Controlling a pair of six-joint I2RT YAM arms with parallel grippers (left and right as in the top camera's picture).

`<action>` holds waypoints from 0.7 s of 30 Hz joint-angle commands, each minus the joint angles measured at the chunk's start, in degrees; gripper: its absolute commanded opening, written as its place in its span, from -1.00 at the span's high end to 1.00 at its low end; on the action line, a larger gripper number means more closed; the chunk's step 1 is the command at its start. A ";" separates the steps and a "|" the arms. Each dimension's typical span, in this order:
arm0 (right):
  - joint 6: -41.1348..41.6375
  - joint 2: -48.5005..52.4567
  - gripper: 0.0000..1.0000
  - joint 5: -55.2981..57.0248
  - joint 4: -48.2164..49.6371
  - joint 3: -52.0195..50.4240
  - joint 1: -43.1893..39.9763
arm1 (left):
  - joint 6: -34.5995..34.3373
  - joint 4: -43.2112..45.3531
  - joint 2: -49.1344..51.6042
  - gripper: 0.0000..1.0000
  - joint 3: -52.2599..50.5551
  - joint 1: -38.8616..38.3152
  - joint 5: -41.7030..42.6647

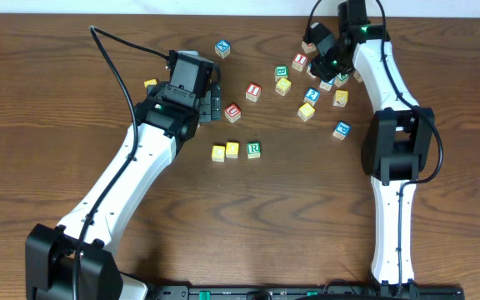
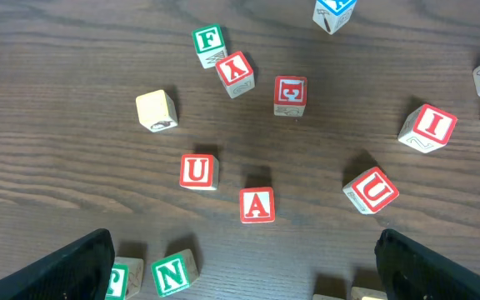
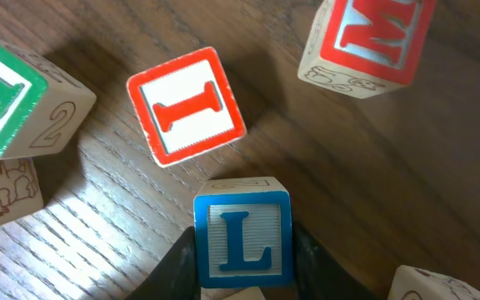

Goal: Spell out CORL
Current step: 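Close the right gripper on the blue L block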

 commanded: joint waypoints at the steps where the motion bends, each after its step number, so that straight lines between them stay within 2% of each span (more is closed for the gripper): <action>1: 0.83 1.31 0.52 -0.17 -0.04 0.55 0.50 | 0.76 -0.15 -0.35 -0.96 0.24 0.13 -0.81; 21: 1.22 1.31 0.86 -0.15 0.02 0.55 0.39 | 0.76 -0.15 -0.35 -0.96 0.24 0.13 -0.81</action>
